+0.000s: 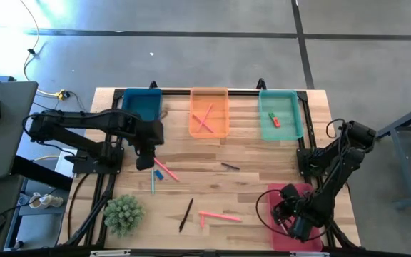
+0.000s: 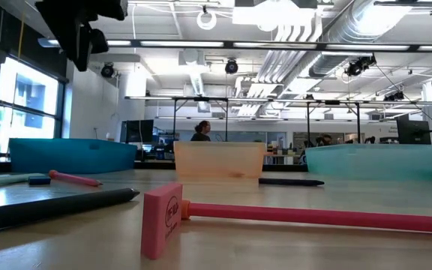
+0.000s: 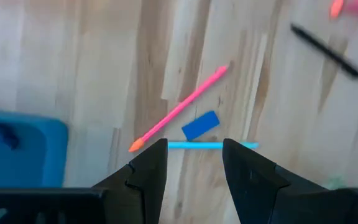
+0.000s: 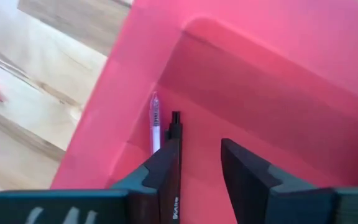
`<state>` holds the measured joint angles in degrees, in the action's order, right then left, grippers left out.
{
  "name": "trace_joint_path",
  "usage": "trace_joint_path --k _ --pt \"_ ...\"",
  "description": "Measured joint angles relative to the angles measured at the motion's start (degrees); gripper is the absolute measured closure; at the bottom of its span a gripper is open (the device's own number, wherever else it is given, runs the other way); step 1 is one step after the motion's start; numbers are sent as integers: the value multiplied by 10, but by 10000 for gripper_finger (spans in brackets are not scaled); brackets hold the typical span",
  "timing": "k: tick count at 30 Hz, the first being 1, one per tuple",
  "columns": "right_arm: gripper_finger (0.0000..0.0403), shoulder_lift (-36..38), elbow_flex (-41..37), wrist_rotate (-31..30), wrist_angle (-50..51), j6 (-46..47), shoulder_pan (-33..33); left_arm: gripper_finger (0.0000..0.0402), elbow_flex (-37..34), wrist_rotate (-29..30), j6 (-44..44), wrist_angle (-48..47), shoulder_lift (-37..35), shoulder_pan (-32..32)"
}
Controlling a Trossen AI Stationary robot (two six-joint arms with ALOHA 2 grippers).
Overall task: Sort crayons/erasers/pens/pencils in bins
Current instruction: Put the pink pencil into the orange bin
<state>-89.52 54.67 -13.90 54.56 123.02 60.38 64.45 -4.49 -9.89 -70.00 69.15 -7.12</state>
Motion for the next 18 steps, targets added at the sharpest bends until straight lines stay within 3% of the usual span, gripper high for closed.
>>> trace_joint_path --k 4,9,18 --pt "294 0 46 -9 70 0 0 257 0 14 59 3 36 11" --pt "301 0 114 -71 135 0 -2 257 0 36 126 37 77 13" --pt "307 0 210 -167 222 -1 -35 257 0 26 212 106 121 13"
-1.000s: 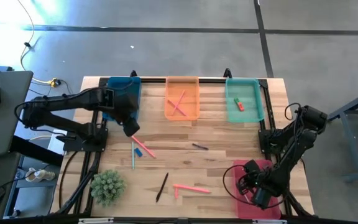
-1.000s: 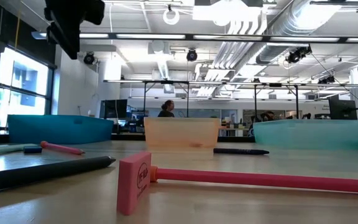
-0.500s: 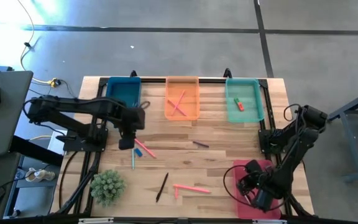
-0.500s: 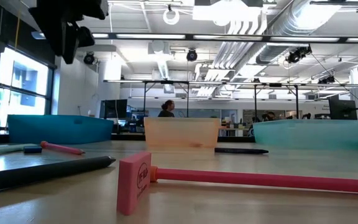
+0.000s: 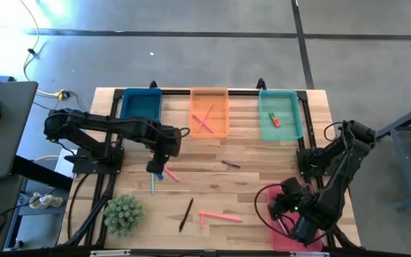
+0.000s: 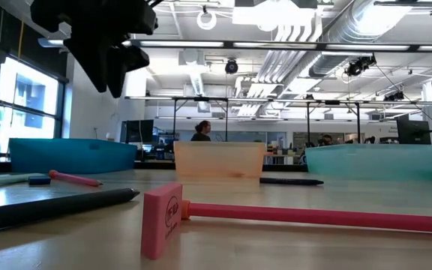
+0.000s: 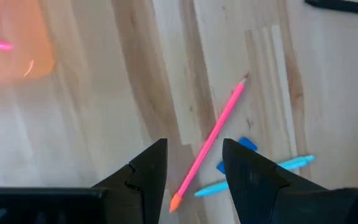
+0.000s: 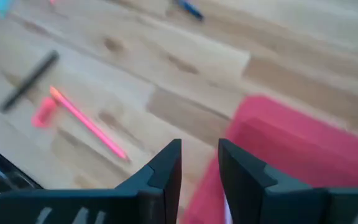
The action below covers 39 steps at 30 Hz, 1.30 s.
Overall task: Sort crayons/erasers/pens/pencils in bins
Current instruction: Put the pink pencil into the orange bin
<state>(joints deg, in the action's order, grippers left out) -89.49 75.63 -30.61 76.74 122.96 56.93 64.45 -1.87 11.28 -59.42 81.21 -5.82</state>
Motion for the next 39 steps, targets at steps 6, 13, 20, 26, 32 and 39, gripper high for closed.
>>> trace_joint_path --k 6,13,20,26,32,39 --pt "307 0 39 -24 70 -9 -42 257 0 -29 29 12 27 0" --pt "307 3 76 -24 133 -12 -90 257 -5 -38 44 31 71 3" --pt "307 37 76 -40 133 -45 -125 257 -103 -48 39 105 66 23" --pt "307 57 76 -58 133 -92 -156 257 -145 -29 39 161 62 31" --pt "307 61 76 -57 133 -139 -192 257 -184 -25 29 215 62 30" --pt "307 61 75 -32 133 -184 -224 257 -215 -20 28 236 62 31"
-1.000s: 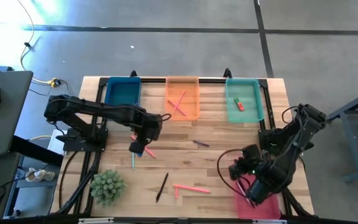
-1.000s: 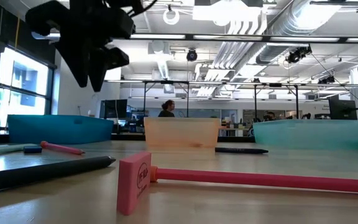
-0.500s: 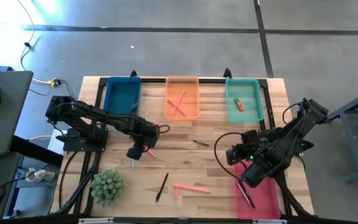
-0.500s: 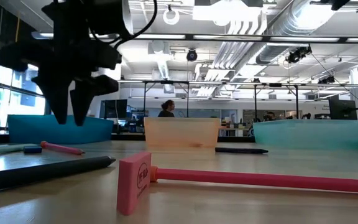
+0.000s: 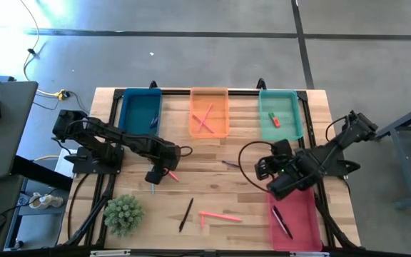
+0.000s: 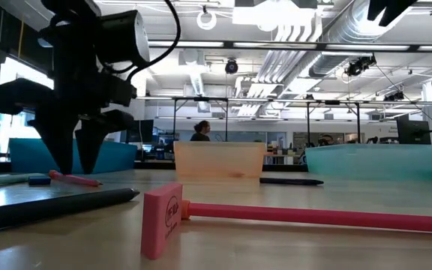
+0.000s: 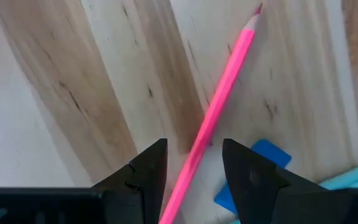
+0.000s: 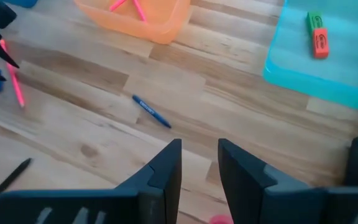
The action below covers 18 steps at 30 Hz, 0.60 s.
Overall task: Sort crayons/erasers/pens/pencils in bins
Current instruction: Put the pink pencil into the orange bin
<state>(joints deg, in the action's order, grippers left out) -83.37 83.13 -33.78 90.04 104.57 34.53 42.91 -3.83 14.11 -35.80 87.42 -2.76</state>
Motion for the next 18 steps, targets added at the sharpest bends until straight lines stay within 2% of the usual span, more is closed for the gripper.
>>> trace_joint_path --k 5,12,18 --pt "307 0 0 0 0 -12 -11 257 -1 49 11 1 0 0" --pt "307 0 0 2 0 -22 -16 257 -1 32 25 1 0 0" --pt "307 0 0 2 0 -22 -16 264 0 46 26 7 26 -1"
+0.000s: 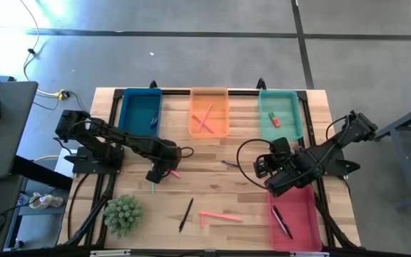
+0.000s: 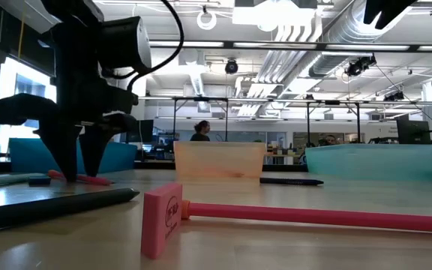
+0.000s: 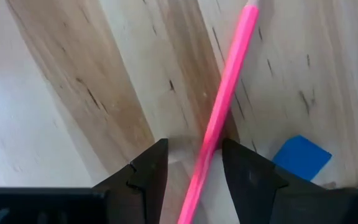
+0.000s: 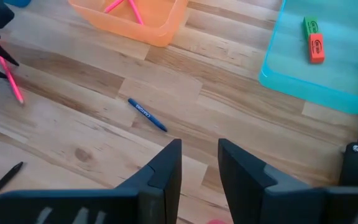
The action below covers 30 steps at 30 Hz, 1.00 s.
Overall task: Sort crayons/erasers/pens/pencils in bins
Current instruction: Put the pink pencil into the orange bin
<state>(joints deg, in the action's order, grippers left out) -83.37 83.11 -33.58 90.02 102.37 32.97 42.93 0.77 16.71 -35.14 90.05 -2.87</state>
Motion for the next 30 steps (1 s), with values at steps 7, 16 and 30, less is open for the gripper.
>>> trace_joint_path --k 7,16,30 --pt "307 0 0 0 0 0 0 304 4 1 5 -2 27 0" --pt "307 0 0 0 0 2 0 373 0 6 21 15 23 0" --pt "307 0 0 0 -3 24 0 394 -3 -14 30 24 12 -2"
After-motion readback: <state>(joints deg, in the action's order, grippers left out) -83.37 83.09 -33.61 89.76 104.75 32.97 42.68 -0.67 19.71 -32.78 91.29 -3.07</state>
